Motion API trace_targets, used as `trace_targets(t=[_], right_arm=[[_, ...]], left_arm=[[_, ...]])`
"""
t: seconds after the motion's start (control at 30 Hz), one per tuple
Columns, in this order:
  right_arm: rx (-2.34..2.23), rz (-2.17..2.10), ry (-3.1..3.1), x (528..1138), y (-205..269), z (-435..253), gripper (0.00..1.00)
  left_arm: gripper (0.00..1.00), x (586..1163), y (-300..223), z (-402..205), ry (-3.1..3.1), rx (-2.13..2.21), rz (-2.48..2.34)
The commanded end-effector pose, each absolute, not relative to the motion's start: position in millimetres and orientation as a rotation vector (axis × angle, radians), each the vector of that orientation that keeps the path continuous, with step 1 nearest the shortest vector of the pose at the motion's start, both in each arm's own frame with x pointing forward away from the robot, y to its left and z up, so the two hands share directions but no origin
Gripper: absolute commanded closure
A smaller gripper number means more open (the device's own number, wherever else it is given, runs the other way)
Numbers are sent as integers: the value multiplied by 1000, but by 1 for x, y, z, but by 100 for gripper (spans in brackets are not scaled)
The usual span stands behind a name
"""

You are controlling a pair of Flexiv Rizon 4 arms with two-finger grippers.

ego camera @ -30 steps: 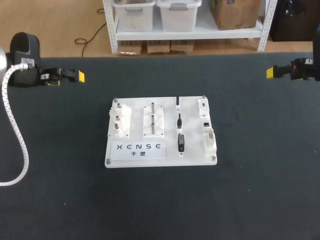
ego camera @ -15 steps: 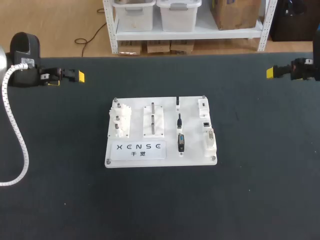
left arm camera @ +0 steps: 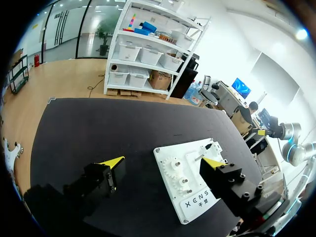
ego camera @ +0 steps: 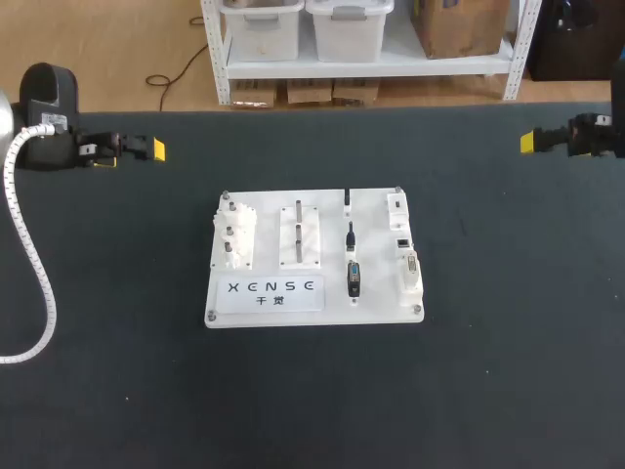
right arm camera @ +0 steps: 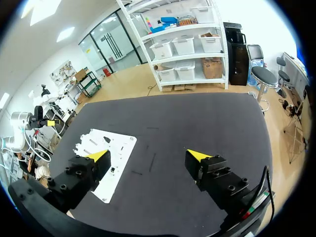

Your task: Insert the USB connector, Ethernet cable, and multi-pin plug into their matching sockets one by one.

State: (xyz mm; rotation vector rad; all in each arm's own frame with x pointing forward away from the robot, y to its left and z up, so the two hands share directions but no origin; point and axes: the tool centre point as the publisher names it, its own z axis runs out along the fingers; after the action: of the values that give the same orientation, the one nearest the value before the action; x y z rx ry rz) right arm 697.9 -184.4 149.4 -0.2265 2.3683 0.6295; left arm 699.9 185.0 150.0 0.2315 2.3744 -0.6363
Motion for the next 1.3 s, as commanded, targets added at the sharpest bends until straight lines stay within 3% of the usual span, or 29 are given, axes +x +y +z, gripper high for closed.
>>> trace_targets(t=[0.03,0.9,1.3], right_arm=[[-226,627,2369,698,-184,149,0],[-226,627,2369,698,-184,149,0],[-192,220,2566,748,-100,173,0]], left_arm=[[0,700,185,150,2374,232,-636],[0,700,185,150,2374,232,-636],[0,700,185,150,2374,232,-636]])
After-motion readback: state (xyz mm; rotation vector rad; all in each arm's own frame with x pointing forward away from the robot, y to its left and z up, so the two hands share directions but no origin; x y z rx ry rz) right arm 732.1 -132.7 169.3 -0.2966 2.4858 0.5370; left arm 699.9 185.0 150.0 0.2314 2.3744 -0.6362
